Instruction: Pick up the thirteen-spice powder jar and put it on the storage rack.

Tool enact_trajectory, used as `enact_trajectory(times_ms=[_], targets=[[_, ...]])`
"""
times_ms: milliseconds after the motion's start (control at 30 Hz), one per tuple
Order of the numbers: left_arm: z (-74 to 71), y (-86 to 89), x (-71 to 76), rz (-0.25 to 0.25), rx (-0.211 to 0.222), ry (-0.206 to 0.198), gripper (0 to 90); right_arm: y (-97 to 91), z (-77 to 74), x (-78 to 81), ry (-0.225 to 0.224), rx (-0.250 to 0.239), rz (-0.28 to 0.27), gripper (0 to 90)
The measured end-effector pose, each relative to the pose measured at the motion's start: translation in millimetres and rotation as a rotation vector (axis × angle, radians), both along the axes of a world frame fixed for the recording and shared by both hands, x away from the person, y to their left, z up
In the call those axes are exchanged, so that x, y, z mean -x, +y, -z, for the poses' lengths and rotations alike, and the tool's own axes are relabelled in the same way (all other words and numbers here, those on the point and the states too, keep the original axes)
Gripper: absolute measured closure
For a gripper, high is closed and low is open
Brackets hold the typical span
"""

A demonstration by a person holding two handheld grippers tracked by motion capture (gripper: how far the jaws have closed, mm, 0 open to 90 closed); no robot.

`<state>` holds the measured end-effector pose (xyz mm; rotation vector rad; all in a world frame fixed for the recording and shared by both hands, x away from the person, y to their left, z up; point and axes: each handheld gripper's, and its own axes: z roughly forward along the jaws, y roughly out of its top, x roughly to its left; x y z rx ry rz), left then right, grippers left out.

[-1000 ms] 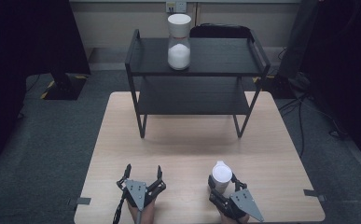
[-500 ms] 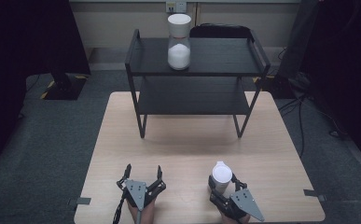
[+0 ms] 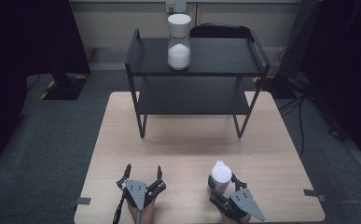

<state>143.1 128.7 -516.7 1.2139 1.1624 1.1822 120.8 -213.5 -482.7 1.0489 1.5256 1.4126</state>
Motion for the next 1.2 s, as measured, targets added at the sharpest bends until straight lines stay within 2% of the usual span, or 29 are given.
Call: enact_trajectory(times_ms=[367,500,667,1000,1200], targets=[[0.0,0.0,0.0,0.0,0.0,0.0,0.5,-13.4,-10.5,-3.3,-0.005,-0.006,-0.047,29.8],[0.0,0.0,0.0,0.0,0.0,0.0,0.6,-13.7,-15.6,-3.0,-0.001,0.005,-0.048,29.8],[0.0,0.0,0.0,0.0,0.0,0.0,0.6,-20.8,-22.6,-6.9,0.006,-0.012,-0.079,29.8],[0.0,0.0,0.0,0.0,0.0,0.0,0.6,-35.4,-37.8,-14.8,-0.006,0.015,-0.167,29.8],[0.0,0.0,0.0,0.0,0.0,0.0,0.7,-45.2,-52.0,-22.8,0.004,-0.004,-0.21,29.8]])
